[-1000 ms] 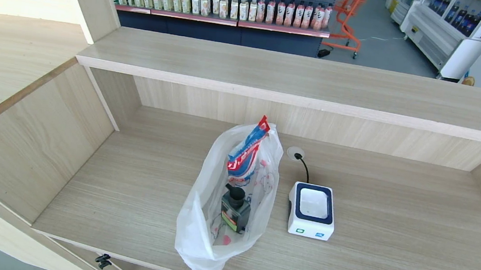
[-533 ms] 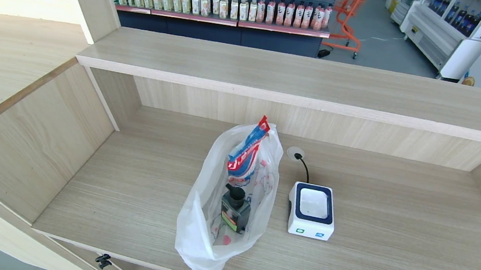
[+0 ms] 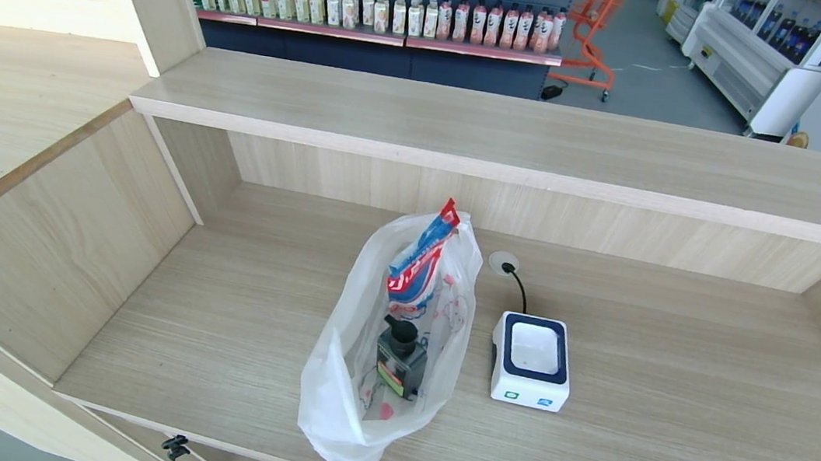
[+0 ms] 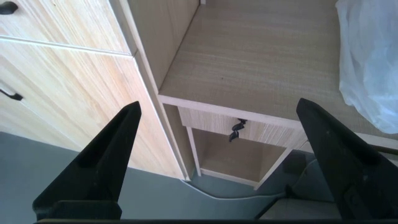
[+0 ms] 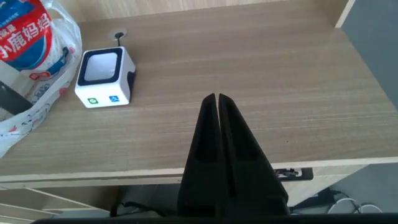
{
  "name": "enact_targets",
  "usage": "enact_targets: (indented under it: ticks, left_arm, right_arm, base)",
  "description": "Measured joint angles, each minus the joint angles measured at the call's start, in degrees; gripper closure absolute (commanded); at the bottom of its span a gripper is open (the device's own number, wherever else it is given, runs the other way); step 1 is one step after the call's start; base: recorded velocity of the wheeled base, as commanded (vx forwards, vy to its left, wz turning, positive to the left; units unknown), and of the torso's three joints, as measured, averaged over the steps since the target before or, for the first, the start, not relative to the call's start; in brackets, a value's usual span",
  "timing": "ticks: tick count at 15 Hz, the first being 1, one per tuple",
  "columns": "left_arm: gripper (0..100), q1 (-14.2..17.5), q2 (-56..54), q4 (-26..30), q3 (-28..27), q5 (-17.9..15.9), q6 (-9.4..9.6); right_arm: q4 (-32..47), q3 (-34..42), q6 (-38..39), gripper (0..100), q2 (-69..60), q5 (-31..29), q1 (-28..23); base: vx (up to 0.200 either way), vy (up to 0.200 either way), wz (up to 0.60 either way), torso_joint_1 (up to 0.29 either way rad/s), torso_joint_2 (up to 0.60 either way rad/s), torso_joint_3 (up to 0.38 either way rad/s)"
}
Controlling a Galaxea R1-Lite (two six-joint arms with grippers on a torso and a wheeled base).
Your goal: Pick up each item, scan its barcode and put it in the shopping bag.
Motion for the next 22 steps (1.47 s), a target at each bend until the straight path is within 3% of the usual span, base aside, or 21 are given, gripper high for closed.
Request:
enact_targets:
  ticks: [22]
  left_arm:
    - [0, 0.0, 0.0, 0.0, 0.0, 0.0, -0.41]
  right_arm:
    - [0.0, 0.0, -0.1, 100, 0.1, 0.0, 0.0]
  base:
    - [0.018, -0.009, 0.0, 0.001, 0.0, 0.001]
